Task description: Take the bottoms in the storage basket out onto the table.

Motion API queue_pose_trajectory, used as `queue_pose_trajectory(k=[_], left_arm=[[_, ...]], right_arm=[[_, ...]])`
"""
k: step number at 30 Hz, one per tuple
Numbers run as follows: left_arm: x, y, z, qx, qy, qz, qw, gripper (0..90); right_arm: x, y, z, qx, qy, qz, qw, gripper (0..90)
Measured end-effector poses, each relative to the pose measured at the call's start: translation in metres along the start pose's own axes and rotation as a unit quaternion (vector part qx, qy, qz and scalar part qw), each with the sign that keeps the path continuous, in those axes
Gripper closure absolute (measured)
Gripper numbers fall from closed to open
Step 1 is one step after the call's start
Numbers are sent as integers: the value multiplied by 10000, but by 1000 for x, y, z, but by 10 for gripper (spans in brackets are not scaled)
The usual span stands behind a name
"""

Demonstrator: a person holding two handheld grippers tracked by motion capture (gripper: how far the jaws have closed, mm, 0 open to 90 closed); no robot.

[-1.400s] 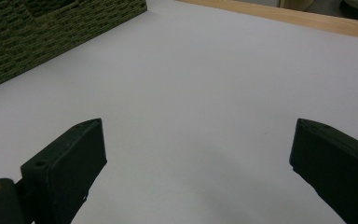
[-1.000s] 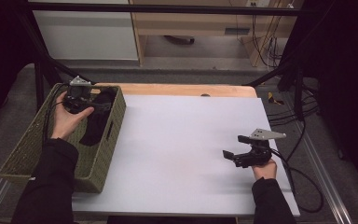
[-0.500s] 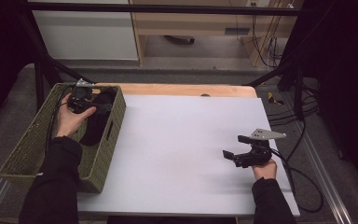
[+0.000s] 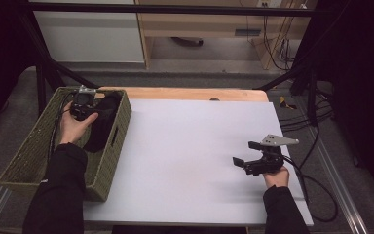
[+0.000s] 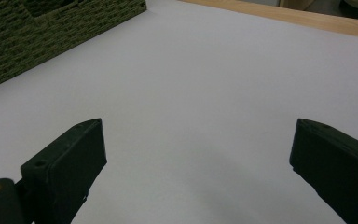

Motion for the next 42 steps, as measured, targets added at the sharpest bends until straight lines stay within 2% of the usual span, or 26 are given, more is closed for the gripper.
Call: queue_pose_trajectory(k=[9,12,16,19,24,30,39,42], left_arm=[[-12,4,13,29,-275,99,9996,131],[-13,6,16,-10,-278,88,9996,141],[-17,7,22,17,-396,198,9990,148],[-21,7,26,68,-518,269,9983,191],[-24,8,28,19,-574,186,9982,255],[-28,9,30,-31,-608,162,9980,375],[-33,9,28,-31,-661,178,9976,667],[-33,9,26,-71,-650,157,9977,735]], right_arm=[[0,0,0,-9,2,-12,10000,41],[0,0,0,-9,2,-12,10000,41],[0,0,0,-17,-2,-6,10000,41],[0,0,0,-13,1,-9,10000,41],[0,0,0,-15,-12,-13,10000,41],[0,0,0,-14,-2,-5,10000,41],[0,0,0,-5,-9,-8,10000,41],[0,0,0,-2,-10,-8,10000,41]])
Point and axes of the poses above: each handheld gripper's, and its own axes: z roughly forward along the jaws, x roughly out of its top, y roughly to its right, the point moved 8 cm from there along z, roughly forward along the jaws, and after that the axes turned 12 degrees about z, right-handed, at the moved point
